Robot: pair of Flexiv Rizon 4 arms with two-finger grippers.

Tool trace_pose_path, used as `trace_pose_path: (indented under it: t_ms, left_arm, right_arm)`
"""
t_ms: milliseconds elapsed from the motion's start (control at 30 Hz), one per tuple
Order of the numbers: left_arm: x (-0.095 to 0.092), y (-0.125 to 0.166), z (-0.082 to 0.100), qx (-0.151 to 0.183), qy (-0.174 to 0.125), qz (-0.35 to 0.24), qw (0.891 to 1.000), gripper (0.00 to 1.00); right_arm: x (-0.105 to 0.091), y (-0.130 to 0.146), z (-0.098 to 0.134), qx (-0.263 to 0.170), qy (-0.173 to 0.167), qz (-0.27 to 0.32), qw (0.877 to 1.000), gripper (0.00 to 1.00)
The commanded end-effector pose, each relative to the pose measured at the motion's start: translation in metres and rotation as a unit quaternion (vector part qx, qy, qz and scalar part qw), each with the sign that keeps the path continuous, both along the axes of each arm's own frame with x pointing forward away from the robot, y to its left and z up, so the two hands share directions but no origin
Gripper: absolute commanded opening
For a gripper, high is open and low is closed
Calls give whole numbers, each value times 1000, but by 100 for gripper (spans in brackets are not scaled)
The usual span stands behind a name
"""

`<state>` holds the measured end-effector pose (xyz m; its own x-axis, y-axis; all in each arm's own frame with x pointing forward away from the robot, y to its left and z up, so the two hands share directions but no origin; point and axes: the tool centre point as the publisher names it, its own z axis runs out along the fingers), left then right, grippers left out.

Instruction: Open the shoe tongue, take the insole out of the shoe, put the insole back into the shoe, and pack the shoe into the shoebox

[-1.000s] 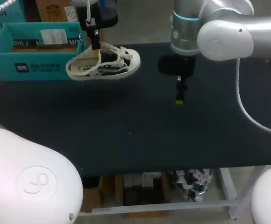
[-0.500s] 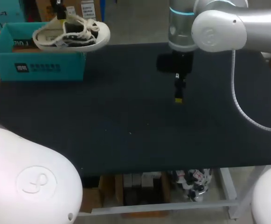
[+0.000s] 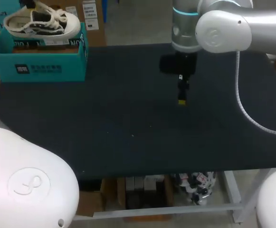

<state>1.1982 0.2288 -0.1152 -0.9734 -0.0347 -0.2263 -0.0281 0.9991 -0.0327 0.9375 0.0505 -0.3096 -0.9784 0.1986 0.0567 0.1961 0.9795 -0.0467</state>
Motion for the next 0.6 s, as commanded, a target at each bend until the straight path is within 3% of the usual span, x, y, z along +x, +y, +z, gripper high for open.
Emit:
trace_pose_path:
  t_ms: [33,200,467,533,600]
  left_arm:
    - [48,28,-16,-56,68,-24,996,0]
    - [67,46,-53,-44,82,-49,994,0]
    - [88,58,-89,-49,100,-66,992,2]
    - [88,58,-94,-50,101,-67,991,100]
    - [86,56,-95,-52,100,-71,991,100]
  right_arm:
    - [0,0,0,-1,1,1,1000,100]
    - [0,0,0,-1,1,1,1000,100]
    - [0,0,0,-1,1,1,1000,100]
    - [0,0,0,-1,1,1,1000,100]
    - [0,0,0,-1,1,1,1000,100]
